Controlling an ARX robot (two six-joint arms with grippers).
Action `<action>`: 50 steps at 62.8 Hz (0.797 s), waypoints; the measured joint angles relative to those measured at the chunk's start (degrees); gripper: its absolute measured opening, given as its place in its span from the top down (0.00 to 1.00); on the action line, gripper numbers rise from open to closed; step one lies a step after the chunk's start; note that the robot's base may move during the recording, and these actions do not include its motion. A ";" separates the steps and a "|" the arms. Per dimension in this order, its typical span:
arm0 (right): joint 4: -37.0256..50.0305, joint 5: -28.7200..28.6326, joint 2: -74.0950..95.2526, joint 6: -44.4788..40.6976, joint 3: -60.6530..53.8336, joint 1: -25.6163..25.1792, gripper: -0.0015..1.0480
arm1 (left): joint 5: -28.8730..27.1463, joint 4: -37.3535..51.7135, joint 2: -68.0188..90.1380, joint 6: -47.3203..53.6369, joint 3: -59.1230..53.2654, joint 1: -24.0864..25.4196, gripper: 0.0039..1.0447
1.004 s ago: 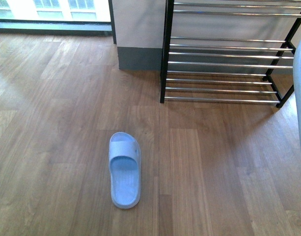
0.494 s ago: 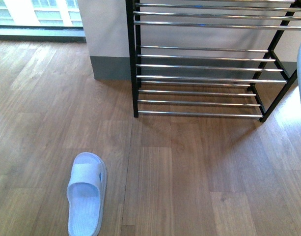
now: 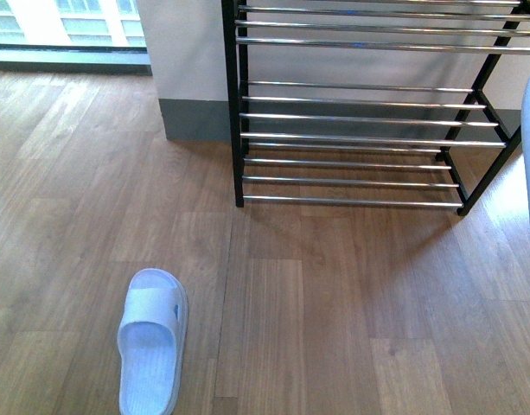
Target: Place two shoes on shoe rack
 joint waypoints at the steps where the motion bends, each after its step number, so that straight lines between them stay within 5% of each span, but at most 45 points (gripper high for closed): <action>1: 0.00 0.00 0.00 0.00 0.00 0.00 0.98 | 0.00 1.60 1.95 -0.07 0.00 -0.04 0.09; 19: 0.00 -0.04 0.00 0.00 0.00 0.00 0.98 | 0.31 36.85 53.62 -0.35 6.82 -1.31 0.09; 50: 0.00 0.00 0.00 0.00 0.00 0.00 0.98 | -4.39 38.03 91.27 3.23 29.24 -3.48 0.09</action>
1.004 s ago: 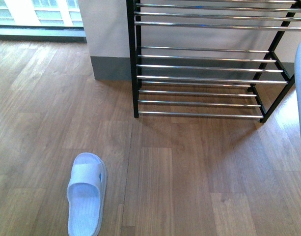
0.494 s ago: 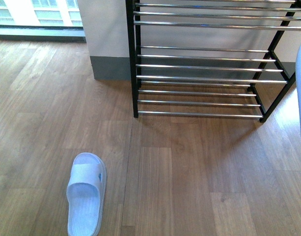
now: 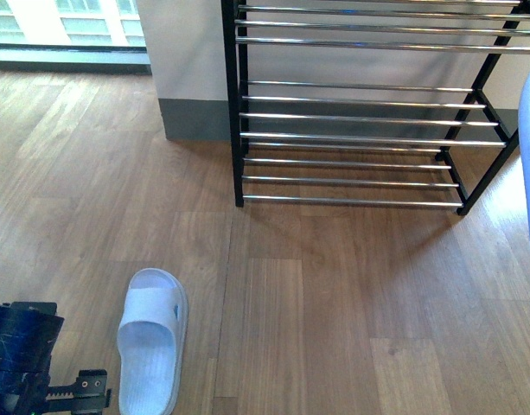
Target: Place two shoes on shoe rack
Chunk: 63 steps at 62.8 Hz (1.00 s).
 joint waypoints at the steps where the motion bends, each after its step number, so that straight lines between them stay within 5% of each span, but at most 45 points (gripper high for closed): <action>1: 0.00 0.00 0.00 0.00 0.00 0.00 0.98 | -0.42 0.85 1.29 -0.24 0.52 0.00 0.09; 37: 0.00 0.02 0.00 0.00 0.00 0.00 0.98 | 0.57 10.10 2.51 -4.92 -6.58 -1.51 0.09; 63: 0.00 0.00 -0.04 0.00 0.00 0.00 0.98 | 0.44 12.04 2.80 0.44 -5.62 -2.25 0.09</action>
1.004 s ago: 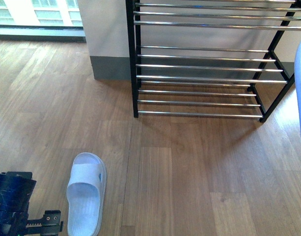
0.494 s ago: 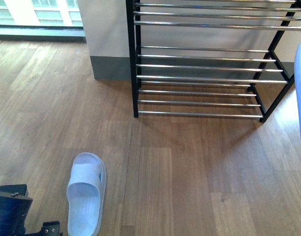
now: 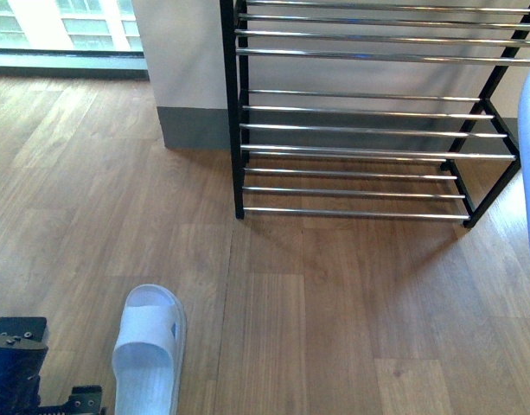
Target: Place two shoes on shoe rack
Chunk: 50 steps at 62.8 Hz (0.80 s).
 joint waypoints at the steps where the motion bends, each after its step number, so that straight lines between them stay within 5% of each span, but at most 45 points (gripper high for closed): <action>1: 0.00 0.00 0.00 0.00 0.00 0.00 0.98 | 0.46 -0.39 0.09 0.48 0.37 -0.50 0.09; 16: 0.00 0.00 0.02 0.00 0.00 0.00 0.98 | 1.03 -7.58 1.68 1.36 6.64 -3.08 0.09; 50: 0.00 0.02 0.02 0.00 0.00 0.00 0.98 | 1.07 -21.24 13.03 -7.50 20.81 0.37 0.09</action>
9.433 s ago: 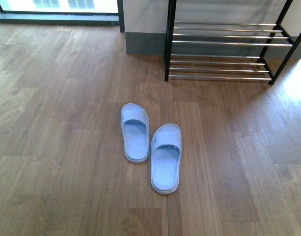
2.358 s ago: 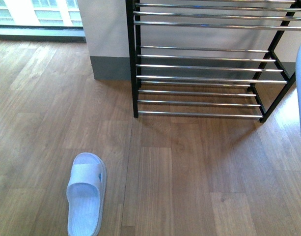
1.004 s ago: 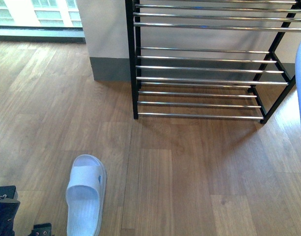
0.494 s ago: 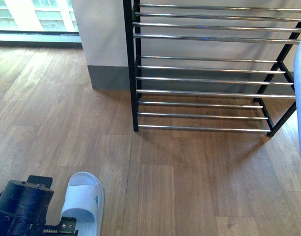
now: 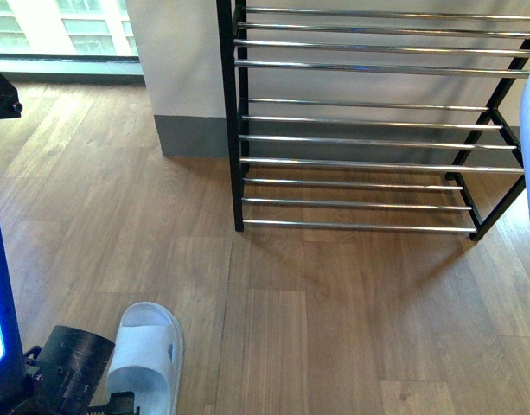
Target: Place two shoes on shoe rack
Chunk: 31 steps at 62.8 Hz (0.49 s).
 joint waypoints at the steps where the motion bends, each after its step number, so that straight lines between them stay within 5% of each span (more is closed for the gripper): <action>1: 0.00 0.00 0.00 0.00 0.00 0.00 0.98 | 0.17 -0.24 0.15 -0.61 0.31 0.20 0.09; 17: 0.00 -0.02 0.00 0.00 0.00 0.00 0.98 | 2.01 -4.63 2.51 -3.39 3.78 -2.03 0.09; 31: 0.00 -0.02 0.00 0.00 0.00 0.00 0.98 | 6.23 5.31 0.98 3.91 1.68 -3.61 0.09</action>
